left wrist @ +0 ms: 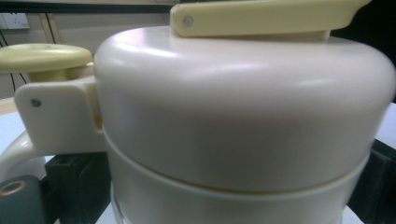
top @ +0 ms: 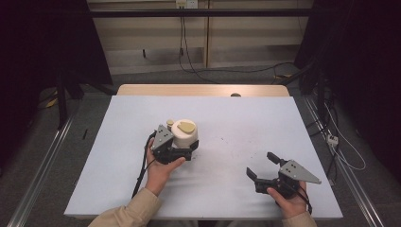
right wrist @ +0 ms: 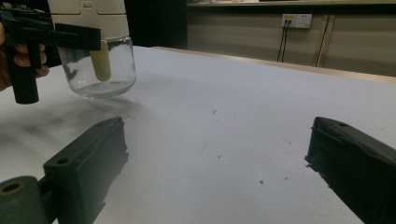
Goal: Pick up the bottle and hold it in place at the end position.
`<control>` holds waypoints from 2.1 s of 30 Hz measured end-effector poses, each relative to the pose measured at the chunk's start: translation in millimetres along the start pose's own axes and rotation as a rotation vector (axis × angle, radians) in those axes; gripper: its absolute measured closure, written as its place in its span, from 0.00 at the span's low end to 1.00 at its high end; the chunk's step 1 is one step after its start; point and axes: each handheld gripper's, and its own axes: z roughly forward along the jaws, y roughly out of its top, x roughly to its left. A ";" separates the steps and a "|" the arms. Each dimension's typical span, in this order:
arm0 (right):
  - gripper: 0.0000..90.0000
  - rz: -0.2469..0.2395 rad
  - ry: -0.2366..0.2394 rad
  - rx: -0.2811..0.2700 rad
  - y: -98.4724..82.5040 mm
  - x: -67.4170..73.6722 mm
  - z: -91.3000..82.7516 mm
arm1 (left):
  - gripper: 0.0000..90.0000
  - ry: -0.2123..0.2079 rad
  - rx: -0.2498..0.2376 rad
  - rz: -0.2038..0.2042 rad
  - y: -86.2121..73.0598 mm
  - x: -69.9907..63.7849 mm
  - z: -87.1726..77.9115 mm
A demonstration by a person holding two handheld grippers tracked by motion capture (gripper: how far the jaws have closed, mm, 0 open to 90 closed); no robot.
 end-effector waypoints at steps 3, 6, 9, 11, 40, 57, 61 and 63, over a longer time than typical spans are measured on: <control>0.05 0.002 0.000 -0.001 0.1 0.0 -0.2 | 0.06 -0.004 0.003 -0.002 0.0 0.2 1.8; 0.05 0.002 0.001 -0.001 0.1 -0.1 -0.2 | 0.06 -0.003 0.005 0.001 0.3 -0.1 3.9; 0.05 0.002 0.000 -0.001 0.2 -0.2 -0.2 | 0.06 -0.004 0.005 0.001 1.1 0.0 5.7; 0.05 -0.002 0.001 -0.002 0.1 -0.6 -0.5 | 0.06 -0.006 0.002 -0.001 1.4 0.0 6.8; 0.05 0.004 -0.001 -0.005 0.4 -0.8 -1.1 | 0.06 -0.003 -0.008 0.006 5.9 1.5 23.6; 0.04 -0.005 0.000 -0.003 0.9 -0.1 -1.9 | 0.06 -0.002 -0.003 0.010 5.6 2.1 34.1; 0.04 -0.006 0.001 -0.004 0.9 0.0 -2.1 | 0.06 0.001 -0.002 0.000 4.5 3.3 36.0; 0.04 -0.005 0.000 -0.006 1.0 -0.1 -2.2 | 0.06 -0.002 -0.006 -0.009 4.0 3.5 37.4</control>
